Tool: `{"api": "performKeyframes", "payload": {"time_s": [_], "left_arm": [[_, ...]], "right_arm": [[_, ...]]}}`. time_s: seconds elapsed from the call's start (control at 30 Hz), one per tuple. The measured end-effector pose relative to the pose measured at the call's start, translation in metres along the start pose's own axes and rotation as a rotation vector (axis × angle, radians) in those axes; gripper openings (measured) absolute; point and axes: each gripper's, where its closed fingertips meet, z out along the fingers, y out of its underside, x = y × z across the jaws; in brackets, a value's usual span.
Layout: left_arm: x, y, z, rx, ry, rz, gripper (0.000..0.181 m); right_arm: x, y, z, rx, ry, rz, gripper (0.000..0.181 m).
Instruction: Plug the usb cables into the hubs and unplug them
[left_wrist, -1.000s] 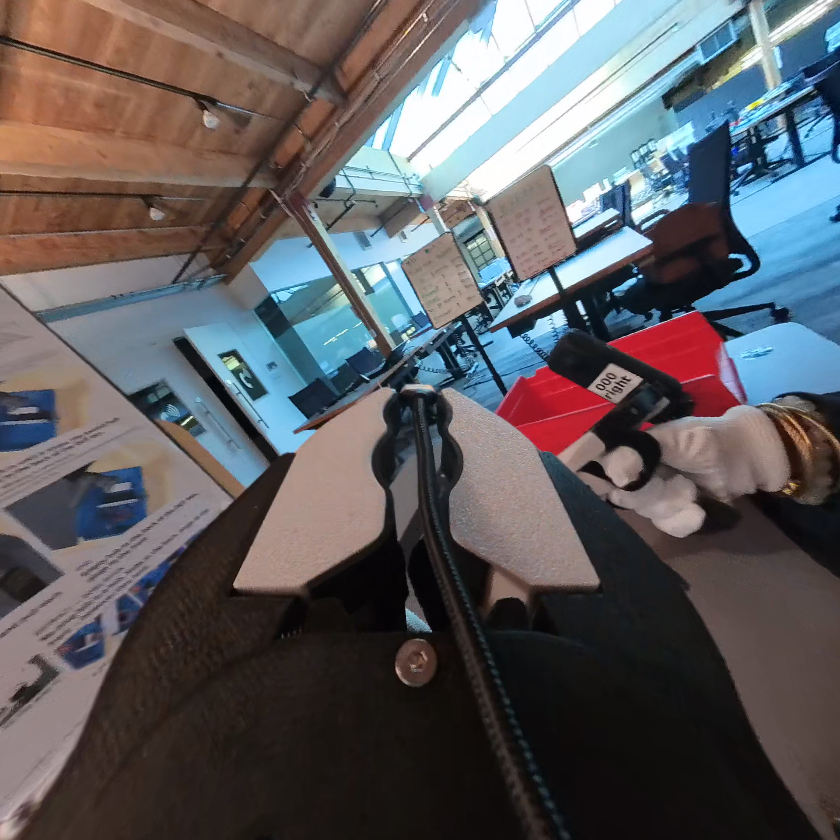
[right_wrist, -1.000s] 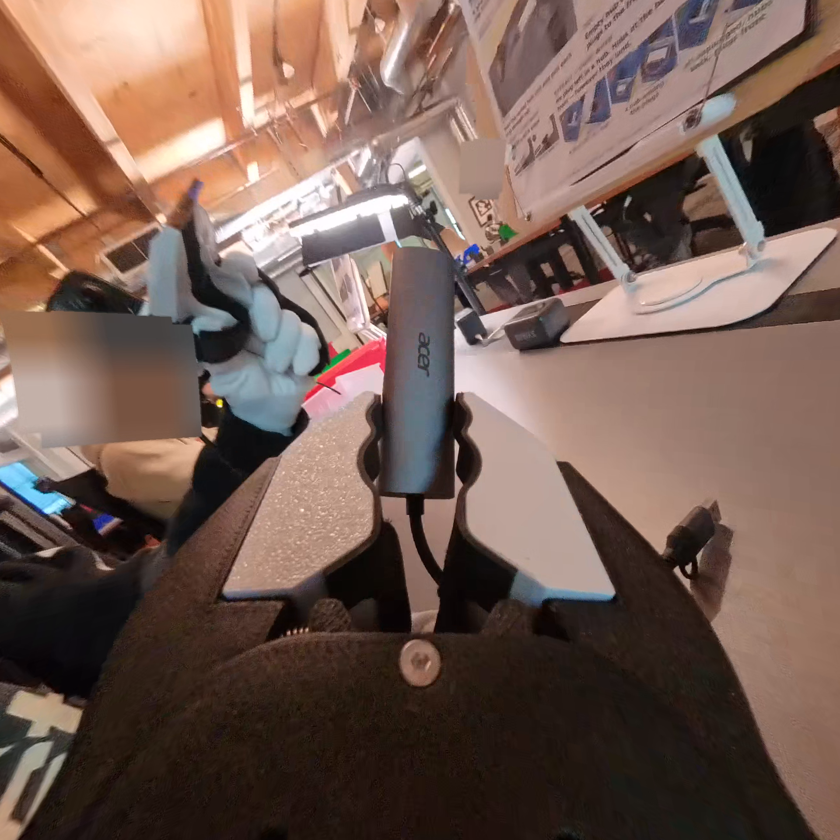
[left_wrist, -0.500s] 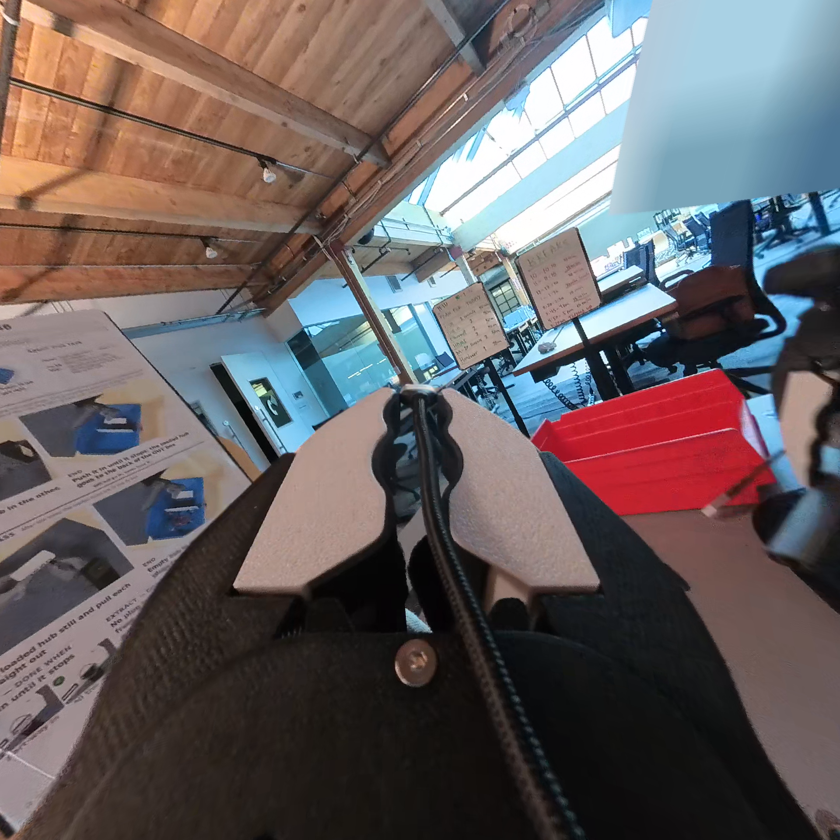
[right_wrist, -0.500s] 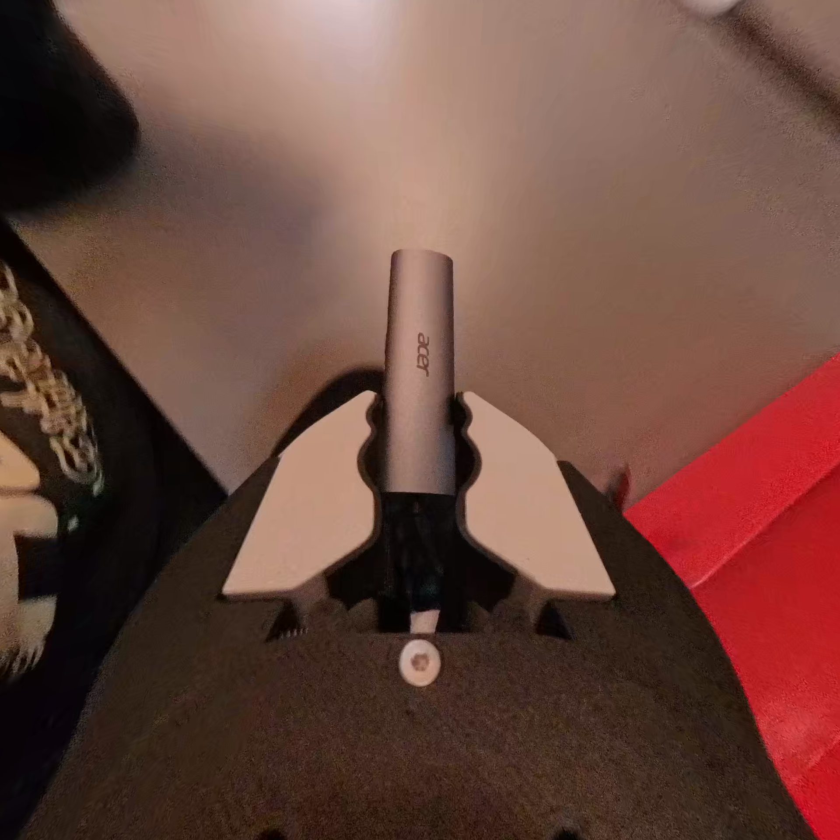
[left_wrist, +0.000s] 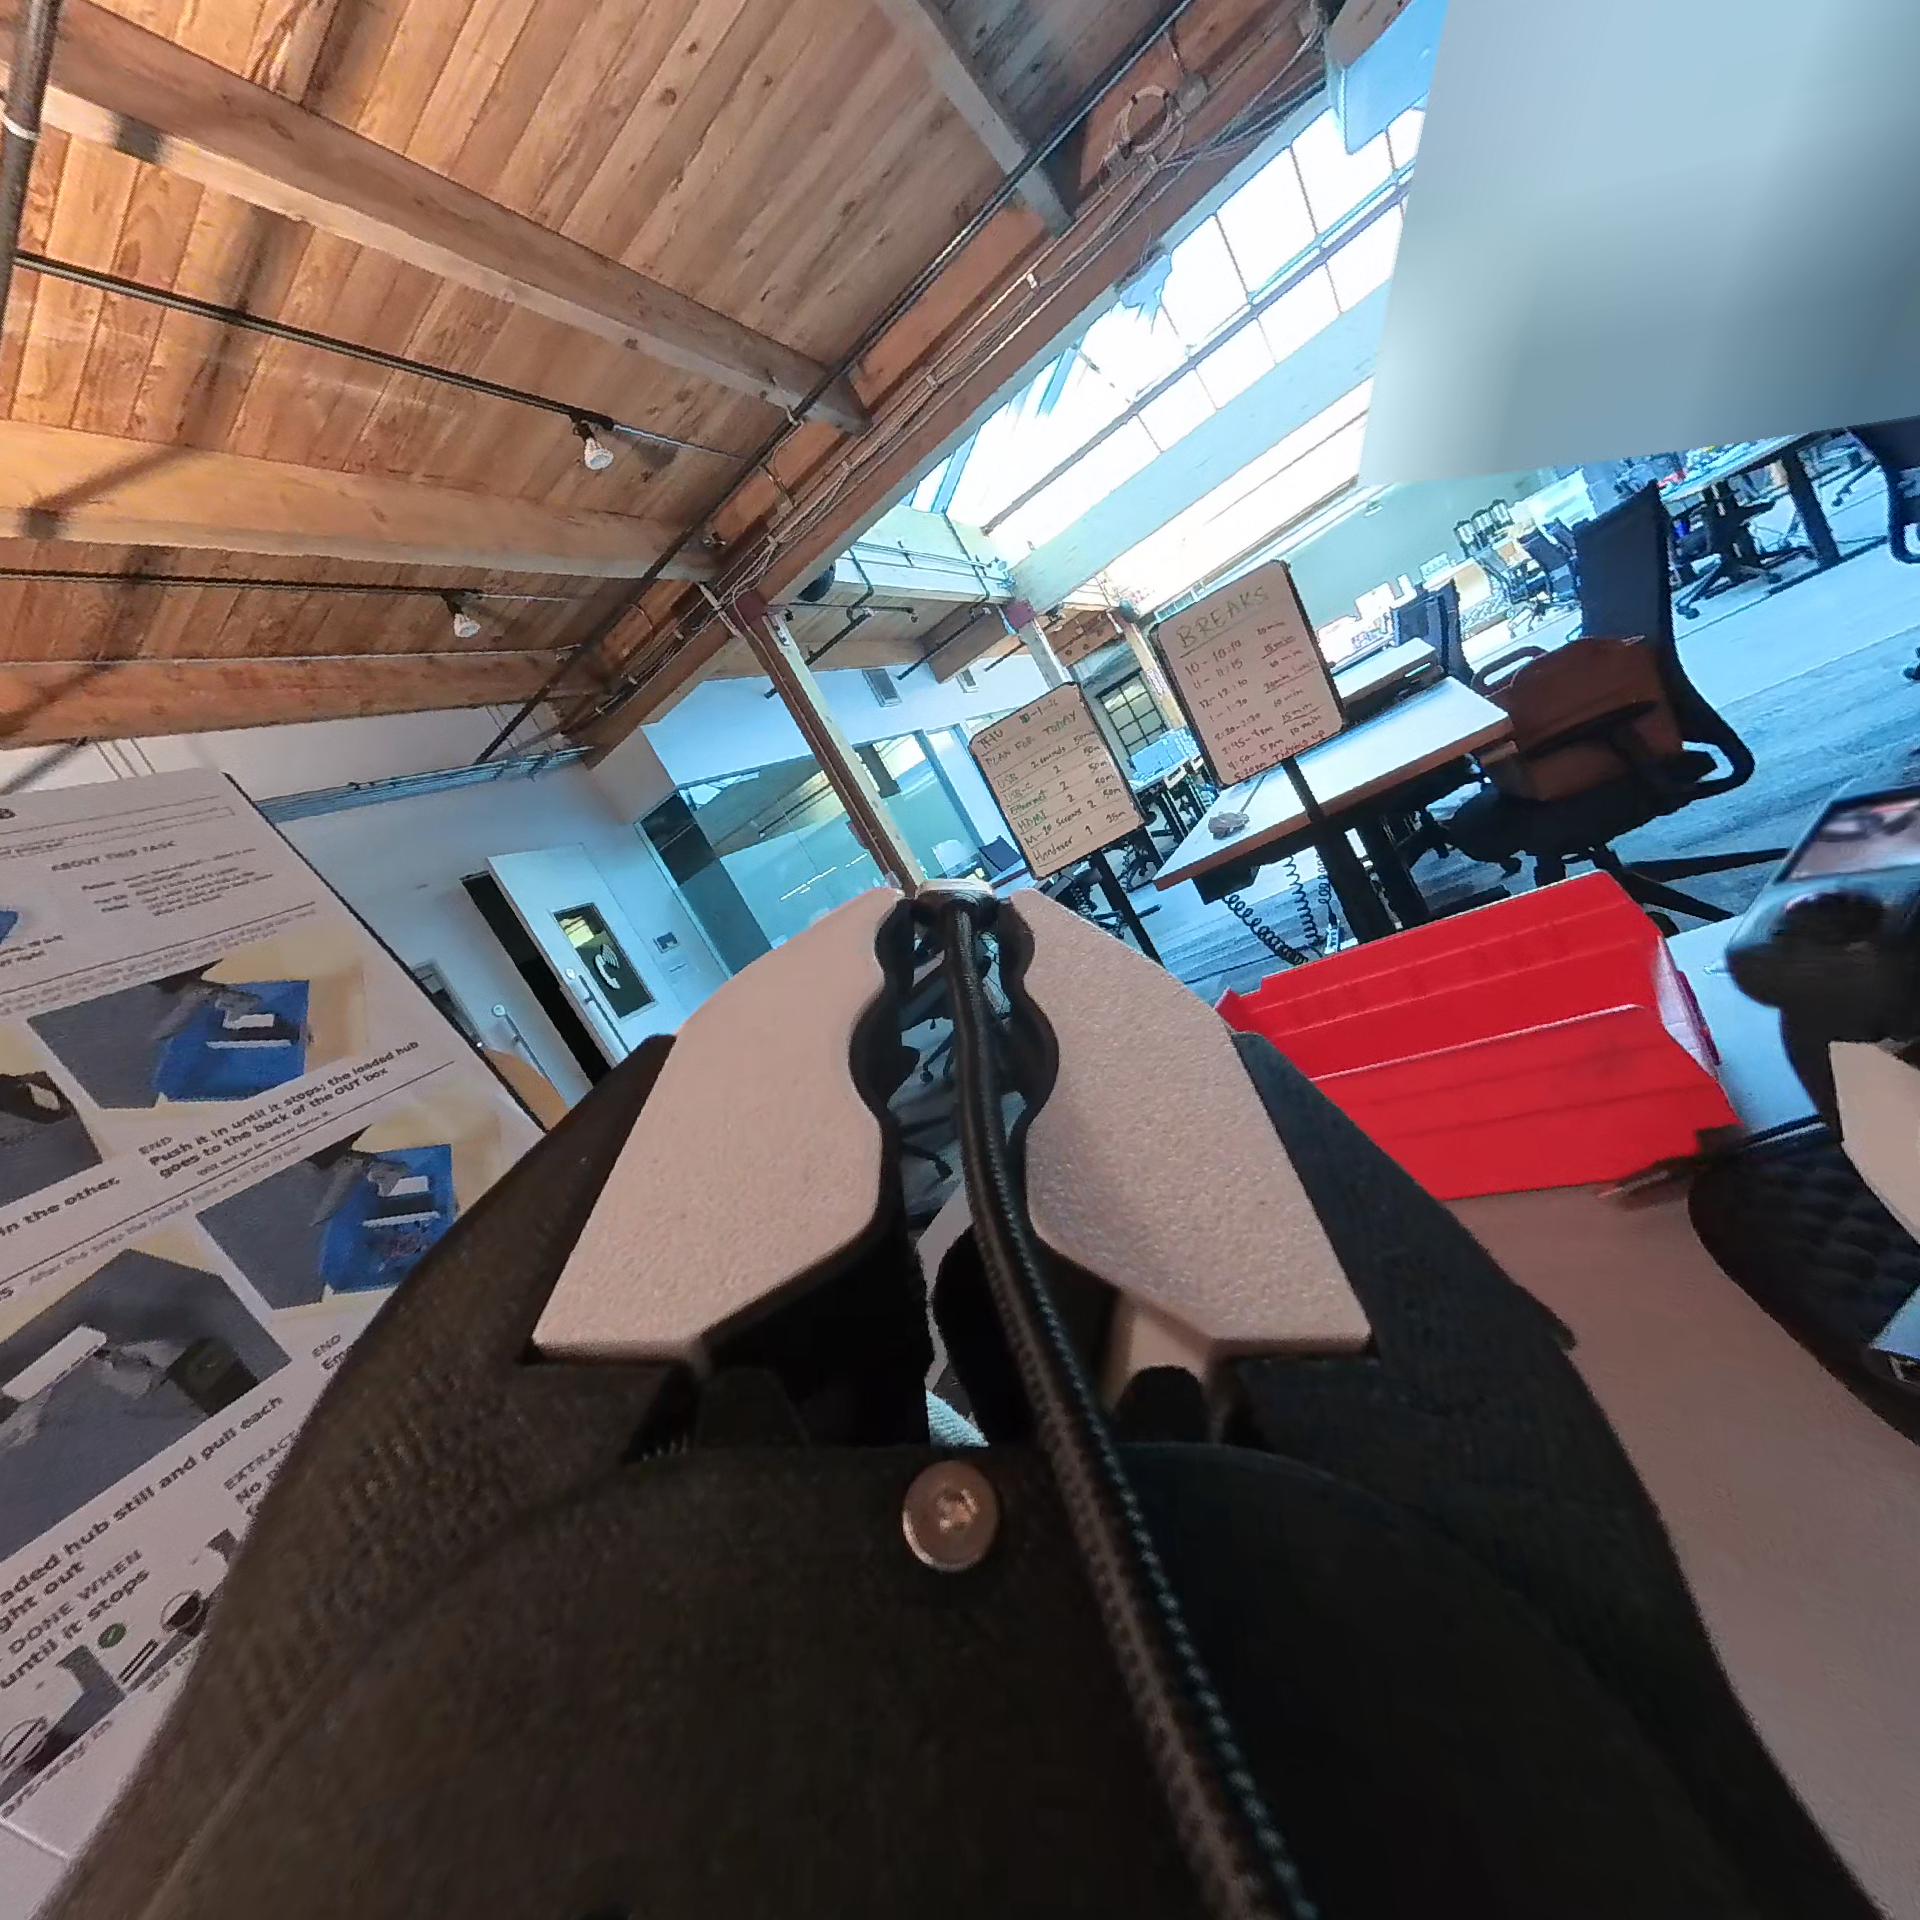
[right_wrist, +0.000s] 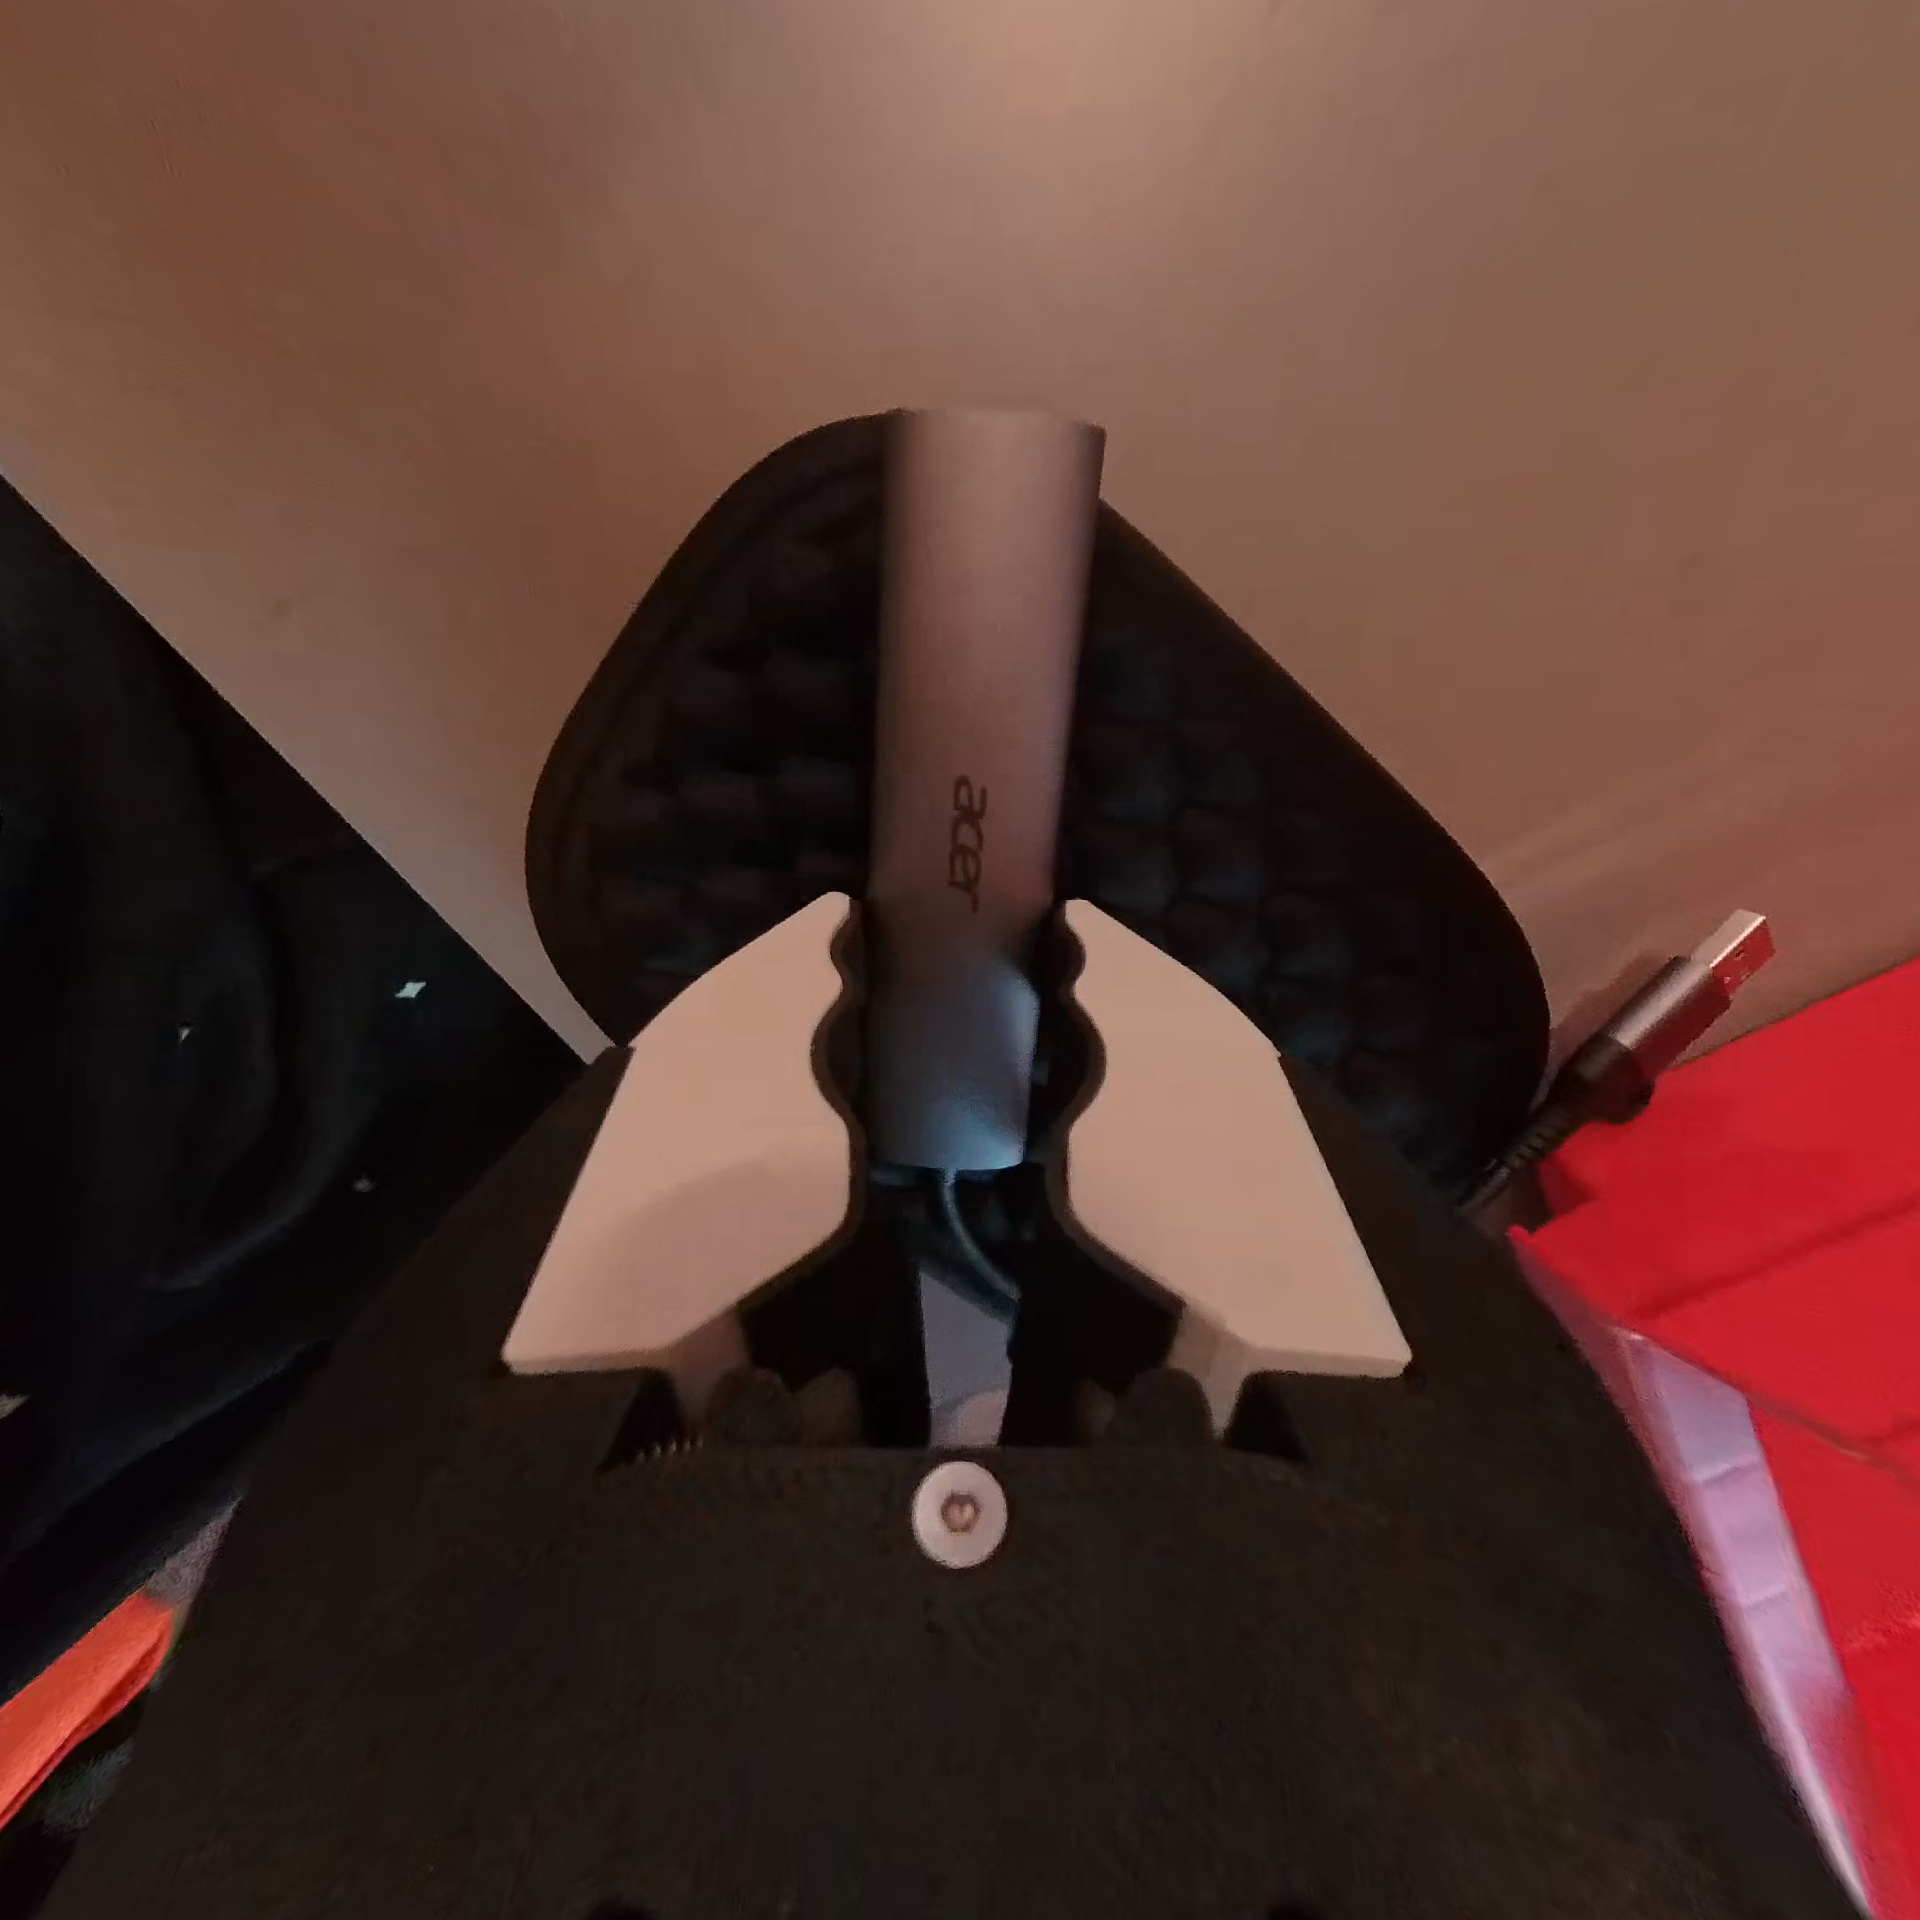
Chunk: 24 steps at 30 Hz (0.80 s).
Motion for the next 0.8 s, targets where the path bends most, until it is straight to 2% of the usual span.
{"api": "performKeyframes", "payload": {"time_s": [0.07,0.13,0.27,0.37,0.43,0.53,0.63,0.7,0.8], "left_arm": [[0.001,-0.002,0.001,0.004,0.003,0.002,0.015],[0.002,-0.006,0.001,0.021,0.003,-0.005,0.015],[0.007,-0.012,0.005,0.031,0.001,-0.018,0.015],[0.013,-0.010,0.012,0.011,-0.009,-0.054,0.015],[0.020,-0.005,0.015,-0.009,-0.017,-0.090,0.015],[0.042,0.020,0.012,-0.085,-0.021,-0.134,0.015],[0.074,0.059,-0.003,-0.179,-0.032,-0.113,0.015],[0.088,0.088,-0.017,-0.231,-0.068,-0.073,0.015],[0.103,0.126,-0.023,-0.339,-0.016,-0.037,0.015]], "right_arm": [[0.000,-0.002,-0.003,0.120,-0.006,0.035,0.033],[0.001,-0.014,-0.012,0.312,-0.066,0.138,0.033],[0.010,-0.081,-0.061,0.844,-0.229,0.271,0.033],[0.024,-0.130,-0.090,1.101,-0.337,0.303,0.033],[0.037,-0.161,-0.100,1.199,-0.411,0.328,0.033],[0.063,-0.203,-0.093,1.229,-0.468,0.410,0.033],[0.079,-0.238,-0.063,1.180,-0.540,0.485,0.033],[0.073,-0.245,-0.033,1.084,-0.540,0.472,0.032],[0.056,-0.235,-0.005,0.984,-0.475,0.389,0.033]]}}
